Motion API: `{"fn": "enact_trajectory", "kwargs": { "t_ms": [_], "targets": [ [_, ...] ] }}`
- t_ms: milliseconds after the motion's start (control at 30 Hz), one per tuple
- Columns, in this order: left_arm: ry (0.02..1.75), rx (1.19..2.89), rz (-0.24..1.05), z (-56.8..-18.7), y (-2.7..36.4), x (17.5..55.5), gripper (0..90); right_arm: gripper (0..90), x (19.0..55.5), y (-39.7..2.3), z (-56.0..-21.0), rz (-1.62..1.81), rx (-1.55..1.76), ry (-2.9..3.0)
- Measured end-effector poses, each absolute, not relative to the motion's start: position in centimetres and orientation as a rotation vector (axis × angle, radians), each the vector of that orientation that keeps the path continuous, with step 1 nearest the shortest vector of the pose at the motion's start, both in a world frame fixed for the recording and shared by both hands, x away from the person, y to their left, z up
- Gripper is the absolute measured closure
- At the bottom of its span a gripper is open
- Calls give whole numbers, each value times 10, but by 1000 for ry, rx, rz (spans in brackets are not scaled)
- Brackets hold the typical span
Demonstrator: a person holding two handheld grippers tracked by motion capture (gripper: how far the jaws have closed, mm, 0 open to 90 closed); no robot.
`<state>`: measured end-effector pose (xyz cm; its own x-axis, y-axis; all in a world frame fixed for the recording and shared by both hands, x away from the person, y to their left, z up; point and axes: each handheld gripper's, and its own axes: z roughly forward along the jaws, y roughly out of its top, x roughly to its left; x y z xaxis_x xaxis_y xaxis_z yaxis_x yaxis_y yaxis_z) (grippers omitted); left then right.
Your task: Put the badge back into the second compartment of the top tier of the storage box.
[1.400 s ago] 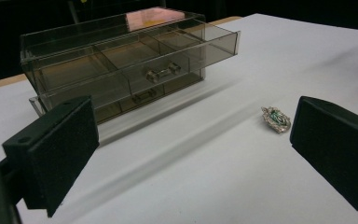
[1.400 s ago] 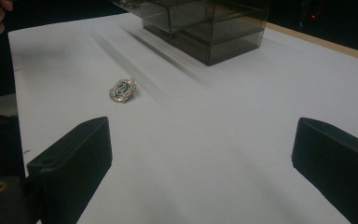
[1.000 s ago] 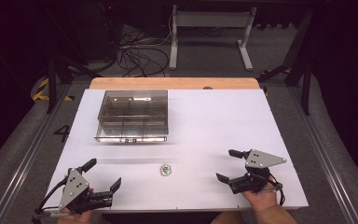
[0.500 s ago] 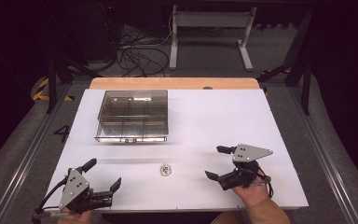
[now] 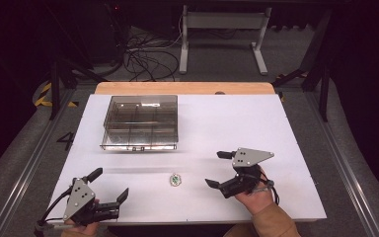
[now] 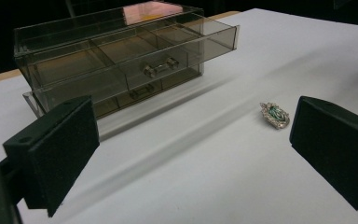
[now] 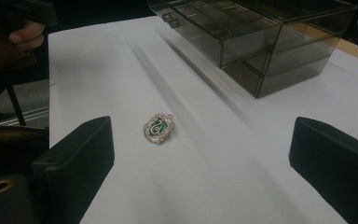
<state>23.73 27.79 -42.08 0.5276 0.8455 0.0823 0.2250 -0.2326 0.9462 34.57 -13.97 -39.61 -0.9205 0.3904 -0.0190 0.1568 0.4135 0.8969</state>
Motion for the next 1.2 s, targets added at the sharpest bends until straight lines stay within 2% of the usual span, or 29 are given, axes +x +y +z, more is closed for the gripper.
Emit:
{"fn": "enact_trajectory", "kwargs": {
  "t_ms": [1200],
  "targets": [
    [900, 1751, 745, -421, 277, 238, 21, 147, 361, -66, -398, 1448, 402, 2619]
  ]
}}
